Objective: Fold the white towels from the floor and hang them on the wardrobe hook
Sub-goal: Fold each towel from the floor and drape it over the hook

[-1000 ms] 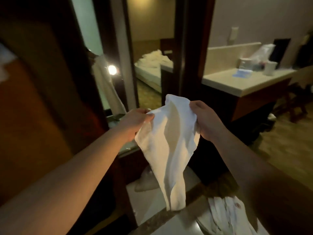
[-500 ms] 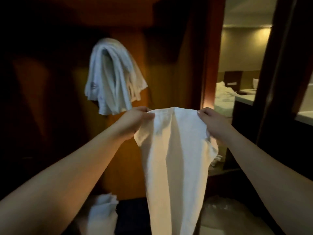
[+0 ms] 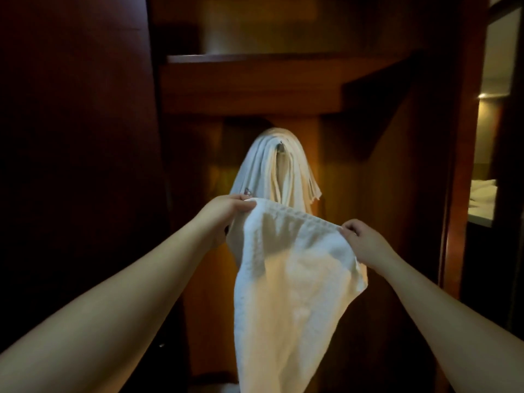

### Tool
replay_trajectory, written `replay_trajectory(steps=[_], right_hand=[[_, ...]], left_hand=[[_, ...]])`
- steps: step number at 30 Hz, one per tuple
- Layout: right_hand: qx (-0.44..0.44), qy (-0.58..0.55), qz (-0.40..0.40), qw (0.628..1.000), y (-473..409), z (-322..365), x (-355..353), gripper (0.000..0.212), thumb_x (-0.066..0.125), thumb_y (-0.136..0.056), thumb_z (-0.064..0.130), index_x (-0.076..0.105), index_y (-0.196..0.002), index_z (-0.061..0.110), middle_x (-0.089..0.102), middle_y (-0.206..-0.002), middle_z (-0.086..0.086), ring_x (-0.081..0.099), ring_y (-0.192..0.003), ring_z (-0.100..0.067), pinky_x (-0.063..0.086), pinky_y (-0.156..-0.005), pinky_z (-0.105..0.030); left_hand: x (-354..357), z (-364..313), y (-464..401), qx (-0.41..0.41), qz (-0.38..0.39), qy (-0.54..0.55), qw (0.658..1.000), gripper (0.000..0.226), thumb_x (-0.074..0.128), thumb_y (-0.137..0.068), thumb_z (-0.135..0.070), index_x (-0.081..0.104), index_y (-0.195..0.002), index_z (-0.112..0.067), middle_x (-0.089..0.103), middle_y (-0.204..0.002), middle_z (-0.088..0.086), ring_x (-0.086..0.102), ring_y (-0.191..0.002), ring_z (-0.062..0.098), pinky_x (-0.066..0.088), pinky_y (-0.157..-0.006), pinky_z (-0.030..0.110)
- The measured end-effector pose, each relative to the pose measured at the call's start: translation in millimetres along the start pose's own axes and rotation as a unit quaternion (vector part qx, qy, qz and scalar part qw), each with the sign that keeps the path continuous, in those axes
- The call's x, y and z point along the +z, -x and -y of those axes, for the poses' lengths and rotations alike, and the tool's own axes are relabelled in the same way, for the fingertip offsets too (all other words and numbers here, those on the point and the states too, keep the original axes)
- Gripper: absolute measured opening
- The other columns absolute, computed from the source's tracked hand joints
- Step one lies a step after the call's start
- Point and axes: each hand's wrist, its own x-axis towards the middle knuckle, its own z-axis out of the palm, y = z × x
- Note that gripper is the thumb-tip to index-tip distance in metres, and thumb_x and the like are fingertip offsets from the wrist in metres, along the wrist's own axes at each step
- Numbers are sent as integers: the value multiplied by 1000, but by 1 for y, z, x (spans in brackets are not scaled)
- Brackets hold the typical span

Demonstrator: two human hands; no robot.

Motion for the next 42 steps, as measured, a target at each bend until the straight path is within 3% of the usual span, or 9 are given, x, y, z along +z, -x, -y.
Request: replay_trajectory(steps=[5,13,16,20,23,27,32,36,42], right_hand=[[-21,55,-1,998,-12,14,24,20,51,-102,47,55,-88,34,63,-81,8,60,-74,-11,41,-56,-28],[2,98,16,995,-30,7,40,33,48,-106,35,62,-132,20,65,-112,5,61,-101,-14,45,-79,-25],[12,47,-27,998,-36,10,33,30,45,-106,34,64,-125,21,57,-92,13,52,-82,-3,38,-64,-23],[12,35,-45,998,-44,10,26,30,44,-107,33,65,-125,21,60,-100,7,52,-87,-10,39,-70,-27],[34,10,-65,997,-48,12,22,30,45,-107,34,64,-127,22,59,-106,7,51,-93,-12,40,-78,-30],[49,15,-80,995,-49,6,12,30,47,-106,34,65,-127,21,56,-102,7,51,-93,-13,41,-79,-32],[47,44,-54,996,-41,-2,-8,40,41,-107,40,65,-127,16,59,-104,1,51,-94,-17,40,-81,-35],[74,55,18,996,-29,-9,-13,44,43,-105,45,64,-131,17,64,-109,-5,53,-92,-15,43,-80,-34],[104,62,163,979,4,-15,-17,26,56,-96,33,75,-95,16,74,-91,-5,70,-74,-15,53,-62,-28]], left_hand=[[-32,-2,4,0,-24,-2,1000,6,68,-92,-10,72,-88,-9,74,-75,9,71,-59,17,50,-46,22],[-67,-2,6,48,-67,-158,984,7,71,-91,-18,77,-92,-15,75,-83,6,69,-70,14,53,-60,23],[-74,-4,5,86,-55,-366,925,3,73,-90,-25,75,-89,-23,72,-83,-3,66,-77,10,48,-63,20],[-69,2,9,71,-42,-603,793,19,62,-96,-28,72,-109,-19,66,-96,-2,59,-88,16,42,-69,28],[-68,10,11,56,-60,-625,776,23,56,-100,-25,71,-115,-16,63,-96,-3,58,-89,17,44,-72,29],[-76,18,9,34,-95,-492,865,8,65,-96,-29,69,-96,-22,63,-87,-8,59,-83,8,39,-62,22],[-74,34,17,11,-90,-107,990,10,71,-91,-23,74,-99,-17,71,-106,3,63,-104,21,47,-89,34],[-49,53,20,-9,-83,115,990,20,65,-95,-18,69,-110,-4,73,-103,15,71,-87,26,55,-74,36],[-11,74,24,-69,-127,186,972,24,64,-95,-14,70,-113,0,75,-106,20,74,-86,30,59,-70,37]])
